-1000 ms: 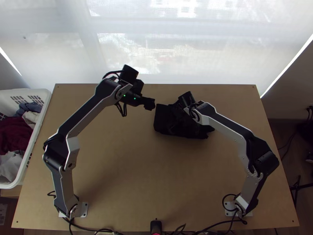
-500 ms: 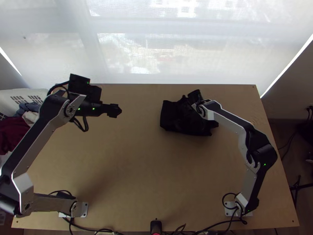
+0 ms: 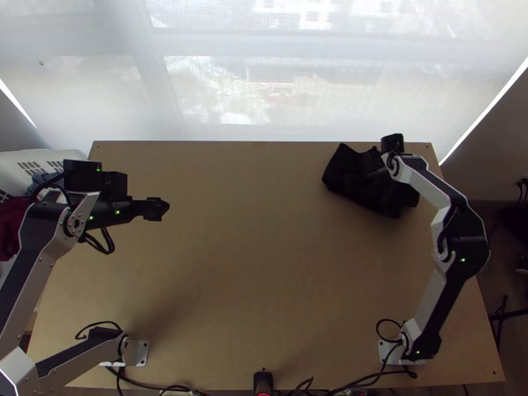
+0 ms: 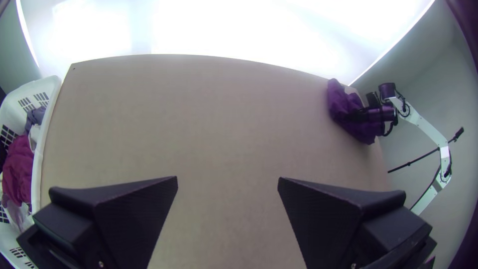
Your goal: Fold the t-shirt
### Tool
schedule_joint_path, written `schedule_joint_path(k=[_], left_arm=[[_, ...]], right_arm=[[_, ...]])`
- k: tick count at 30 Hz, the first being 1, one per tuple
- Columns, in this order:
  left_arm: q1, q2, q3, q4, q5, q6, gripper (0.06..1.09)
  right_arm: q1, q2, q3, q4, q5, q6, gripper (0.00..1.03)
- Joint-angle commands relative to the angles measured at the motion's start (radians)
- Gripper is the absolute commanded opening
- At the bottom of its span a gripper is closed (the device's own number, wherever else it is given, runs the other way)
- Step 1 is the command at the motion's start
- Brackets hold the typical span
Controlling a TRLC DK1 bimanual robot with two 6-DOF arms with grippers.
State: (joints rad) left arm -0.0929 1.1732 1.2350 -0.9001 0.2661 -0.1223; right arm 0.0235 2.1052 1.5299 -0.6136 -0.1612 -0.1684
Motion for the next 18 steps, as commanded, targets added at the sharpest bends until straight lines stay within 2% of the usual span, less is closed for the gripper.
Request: schedule_joint_path(k=[1,9,16,18], left_arm=[[0.036,-0.066,-0.055,-0.003,0.001,-0.002,1.04],[0.073,-0.133,-0.092,-0.028,-0.010,0.013,1.04],[0.093,-0.187,-0.131,-0.039,-0.021,0.019,1.04],[0.093,-0.210,-0.141,-0.039,-0.034,0.018,1.04]], right_arm=[[-0.206,0.032,0.056,-0.003,0.000,-0.014,0.98],[-0.330,0.070,0.119,-0.005,0.002,-0.002,0.98],[-0.324,0.013,0.107,-0.048,-0.003,-0.003,0.98],[-0.313,-0.031,0.104,-0.048,-0.038,-0.002,0.98]])
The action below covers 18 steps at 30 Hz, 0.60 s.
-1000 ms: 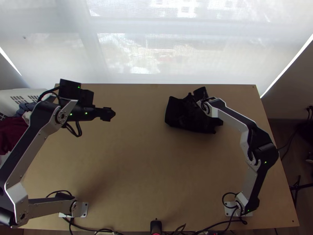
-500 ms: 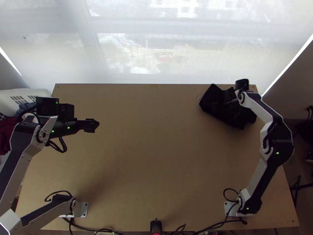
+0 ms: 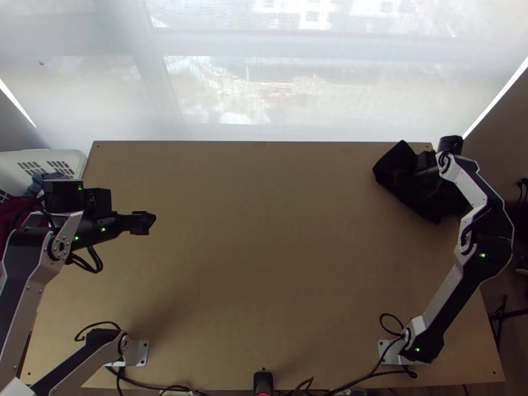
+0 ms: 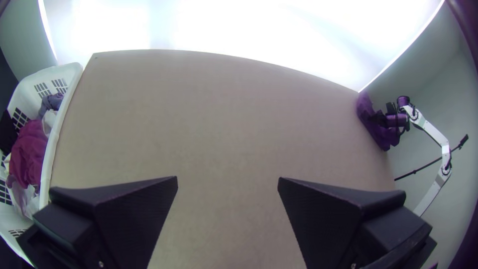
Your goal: Fold the t-shirt
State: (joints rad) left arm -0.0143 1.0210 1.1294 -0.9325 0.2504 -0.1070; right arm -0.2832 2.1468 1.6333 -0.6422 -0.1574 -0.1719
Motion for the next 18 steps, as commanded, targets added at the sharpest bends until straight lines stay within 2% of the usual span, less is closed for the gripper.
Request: schedule_joint_path(k=[1,5,9,13,18], left_arm=[[0.014,-0.067,-0.039,-0.006,-0.023,0.001,1.04],[0.027,-0.107,-0.043,-0.006,-0.039,0.000,1.04],[0.050,-0.150,-0.054,0.014,-0.092,0.006,1.04],[0.093,-0.216,-0.109,0.087,-0.134,0.030,1.04],[0.143,-0.308,-0.209,0.207,-0.135,0.049,1.04]], right_arm=[[-0.002,-0.096,0.002,-0.019,-0.065,0.002,0.98],[0.030,-0.173,0.030,-0.022,-0.113,0.002,0.98],[0.045,-0.231,0.083,-0.057,-0.131,0.014,0.98],[0.062,-0.312,0.102,-0.082,-0.134,0.023,0.98],[0.085,-0.472,0.042,-0.086,-0.134,0.072,0.98]])
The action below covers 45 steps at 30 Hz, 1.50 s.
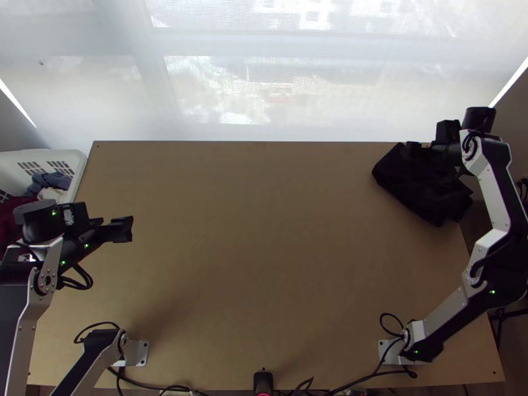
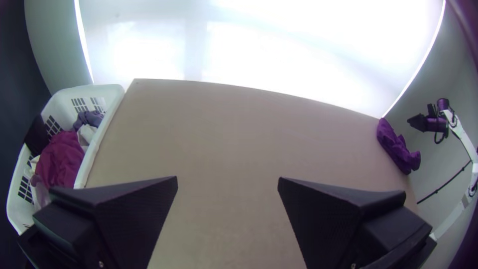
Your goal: Fold the t-shirt
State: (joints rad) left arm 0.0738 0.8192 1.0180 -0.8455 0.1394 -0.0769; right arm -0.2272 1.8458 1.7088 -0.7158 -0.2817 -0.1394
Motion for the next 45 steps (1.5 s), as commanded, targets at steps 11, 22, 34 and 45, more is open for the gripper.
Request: schedule_joint_path(k=[11,22,34,45], left_arm=[[0.092,-0.302,-0.332,0.278,-0.024,-0.037,1.04],[0.069,-0.770,-0.733,0.516,-0.104,0.019,1.04],[0.069,-0.821,-0.849,0.615,-0.103,0.020,1.04],[0.080,-0.818,-0.943,0.631,-0.104,0.034,1.04]], right_arm=[[0.310,-0.602,-0.475,-0.008,0.214,-0.023,0.98],[0.422,-1.082,-1.038,0.483,0.645,0.156,0.98],[0.476,-1.571,-1.551,0.713,0.693,0.135,0.98],[0.499,-1.849,-1.614,0.435,0.694,0.491,0.98]])
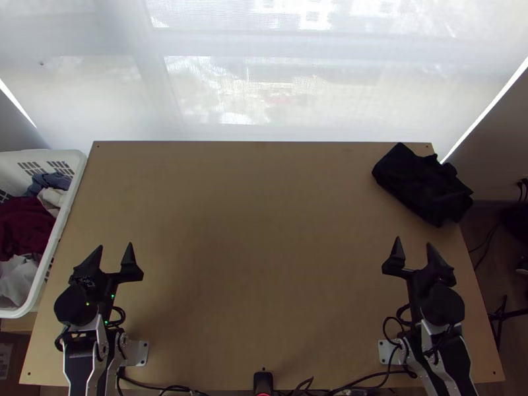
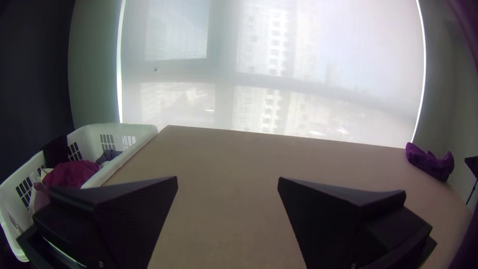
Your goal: Fold the t-shirt
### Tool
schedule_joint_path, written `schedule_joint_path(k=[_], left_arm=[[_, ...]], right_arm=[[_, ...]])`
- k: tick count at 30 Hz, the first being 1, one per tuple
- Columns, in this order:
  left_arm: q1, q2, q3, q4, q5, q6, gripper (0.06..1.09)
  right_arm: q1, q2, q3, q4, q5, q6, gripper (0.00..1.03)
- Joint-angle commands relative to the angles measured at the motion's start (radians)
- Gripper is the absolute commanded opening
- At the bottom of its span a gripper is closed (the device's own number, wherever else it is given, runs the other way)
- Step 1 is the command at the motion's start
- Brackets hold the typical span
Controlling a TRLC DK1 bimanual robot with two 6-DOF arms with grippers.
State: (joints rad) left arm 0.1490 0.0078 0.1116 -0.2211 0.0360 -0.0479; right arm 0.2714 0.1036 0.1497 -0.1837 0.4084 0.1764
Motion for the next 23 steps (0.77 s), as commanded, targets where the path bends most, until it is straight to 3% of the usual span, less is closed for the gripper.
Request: schedule_joint_path(k=[1,23], left_arm=[[0.004,-0.009,-0.036,0.006,-0.001,0.005,1.04],[0.003,-0.009,-0.036,0.006,-0.001,0.005,1.04]], right_arm=[[-0.011,-0.107,-0.055,-0.111,0.004,0.176,0.98],[-0.023,-0.105,-0.055,-0.126,0.004,0.204,0.98]])
